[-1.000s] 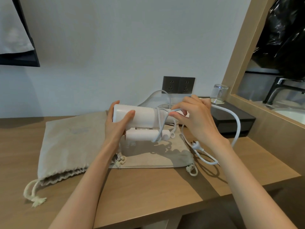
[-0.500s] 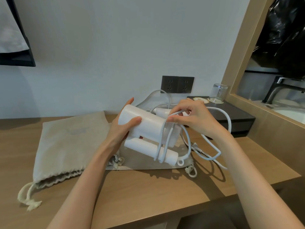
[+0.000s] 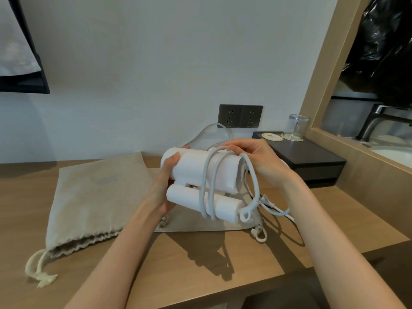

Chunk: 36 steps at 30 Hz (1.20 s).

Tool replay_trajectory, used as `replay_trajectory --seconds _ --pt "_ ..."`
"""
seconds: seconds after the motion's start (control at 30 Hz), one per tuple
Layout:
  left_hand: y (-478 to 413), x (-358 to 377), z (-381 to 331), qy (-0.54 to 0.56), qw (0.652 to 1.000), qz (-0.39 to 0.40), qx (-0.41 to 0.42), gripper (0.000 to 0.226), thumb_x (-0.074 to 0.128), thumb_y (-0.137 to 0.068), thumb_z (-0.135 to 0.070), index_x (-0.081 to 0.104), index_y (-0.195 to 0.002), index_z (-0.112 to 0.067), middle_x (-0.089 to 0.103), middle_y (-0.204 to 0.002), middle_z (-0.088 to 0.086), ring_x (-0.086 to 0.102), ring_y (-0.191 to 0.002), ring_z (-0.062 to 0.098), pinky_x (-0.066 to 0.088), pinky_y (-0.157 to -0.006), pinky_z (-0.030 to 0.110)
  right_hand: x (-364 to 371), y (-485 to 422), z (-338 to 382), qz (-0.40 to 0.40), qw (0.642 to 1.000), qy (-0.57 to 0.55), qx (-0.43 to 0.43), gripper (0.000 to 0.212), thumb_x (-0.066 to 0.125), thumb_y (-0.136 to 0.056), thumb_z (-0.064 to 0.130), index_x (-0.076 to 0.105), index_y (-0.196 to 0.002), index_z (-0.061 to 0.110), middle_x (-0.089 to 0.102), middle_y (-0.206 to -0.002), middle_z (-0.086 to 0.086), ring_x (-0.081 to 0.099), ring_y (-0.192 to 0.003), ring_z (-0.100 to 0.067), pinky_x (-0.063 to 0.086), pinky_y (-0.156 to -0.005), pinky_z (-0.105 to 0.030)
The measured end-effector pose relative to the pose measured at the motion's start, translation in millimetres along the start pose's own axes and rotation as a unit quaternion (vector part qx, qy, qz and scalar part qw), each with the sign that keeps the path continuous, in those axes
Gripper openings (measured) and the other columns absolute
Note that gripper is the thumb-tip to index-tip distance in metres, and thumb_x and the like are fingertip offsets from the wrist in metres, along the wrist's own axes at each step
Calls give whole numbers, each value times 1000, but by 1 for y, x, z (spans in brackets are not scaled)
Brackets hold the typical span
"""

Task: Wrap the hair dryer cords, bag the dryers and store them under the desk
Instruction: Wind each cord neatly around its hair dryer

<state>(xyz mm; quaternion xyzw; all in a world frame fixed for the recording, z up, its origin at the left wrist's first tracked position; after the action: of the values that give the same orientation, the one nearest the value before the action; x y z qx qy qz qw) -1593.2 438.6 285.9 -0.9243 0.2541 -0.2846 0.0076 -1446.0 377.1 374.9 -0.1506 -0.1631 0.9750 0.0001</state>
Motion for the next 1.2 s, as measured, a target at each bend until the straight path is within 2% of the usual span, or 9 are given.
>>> replay_trajectory --seconds 0.17,0.3,0.4,0.53,0.7,0.83,0.93,1.07,1.2 --pt "-4 1 10 107 993 -36 -31 37 44 -91 -43 64 -98 -13 74 -88 7 71 -79 20 58 -69 35 3 -6 -4 -20 999 22 -22 20 57 -90 29 70 -104 29 62 -104 -30 58 -89 -20 46 -86 -34" --pt "-4 -5 21 165 978 -87 -89 31 44 -95 -42 59 -83 -18 62 -55 -3 60 -44 11 47 -38 18 5 -10 -1 -61 994 76 -54 25 52 -95 19 63 -118 19 56 -72 -13 48 -63 -2 41 -65 -13" --pt "-2 -8 34 222 957 -106 -155 34 58 -86 -48 59 -102 -18 62 -72 -1 62 -48 12 47 -37 19 6 -13 -5 -95 988 108 -55 24 53 -95 22 62 -117 27 58 -73 -16 47 -65 -13 41 -66 -23" --pt "-3 -10 42 274 937 -105 -189 46 60 -80 -54 59 -105 -16 55 -92 7 64 -48 13 50 -37 20 9 -13 -11 -111 973 195 -55 32 52 -96 24 58 -127 22 57 -68 13 53 -65 7 44 -65 -9" --pt "-3 -27 42 308 924 -165 -153 64 61 -79 -59 56 -127 -16 56 -116 5 67 -55 16 51 -39 21 16 -7 -17 -88 957 274 -40 34 51 -96 28 58 -129 21 68 -89 6 60 -80 -9 51 -74 -34" --pt "-1 -43 40 347 904 -222 -110 65 68 -78 -53 57 -127 -13 62 -122 8 68 -85 21 54 -47 24 29 -1 -15 -43 942 329 -45 29 49 -97 34 66 -118 25 70 -90 2 61 -82 -13 52 -74 -42" --pt "0 -49 35 348 902 -240 -90 58 67 -80 -50 59 -123 -13 65 -107 6 67 -85 21 58 -54 24 39 5 -14 1 913 405 -48 27 44 -98 38 68 -106 27 64 -74 2 56 -69 -16 46 -63 -42" --pt "-1 -62 24 342 902 -258 -51 46 66 -83 -44 60 -118 -14 68 -102 2 67 -88 18 53 -48 22 45 15 -5 28 875 478 -68 28 43 -98 39 67 -99 25 63 -75 4 56 -70 -15 49 -61 -39" --pt "1 -69 21 286 913 -290 -32 46 67 -83 -44 60 -119 -17 71 -101 0 68 -98 16 58 -77 33 46 15 1 32 836 541 -79 33 42 -98 41 64 -83 22 59 -67 5 52 -64 -14 41 -55 -34"
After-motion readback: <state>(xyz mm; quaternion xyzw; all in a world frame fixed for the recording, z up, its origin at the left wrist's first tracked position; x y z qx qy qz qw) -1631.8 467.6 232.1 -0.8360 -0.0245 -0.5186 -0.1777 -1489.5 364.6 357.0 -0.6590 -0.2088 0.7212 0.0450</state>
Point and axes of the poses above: each hand's wrist, its own y-axis away from the middle knuckle, its own x-axis out of the palm, z = x × y, the point moved 10 cm from there along -y, towards the middle knuckle
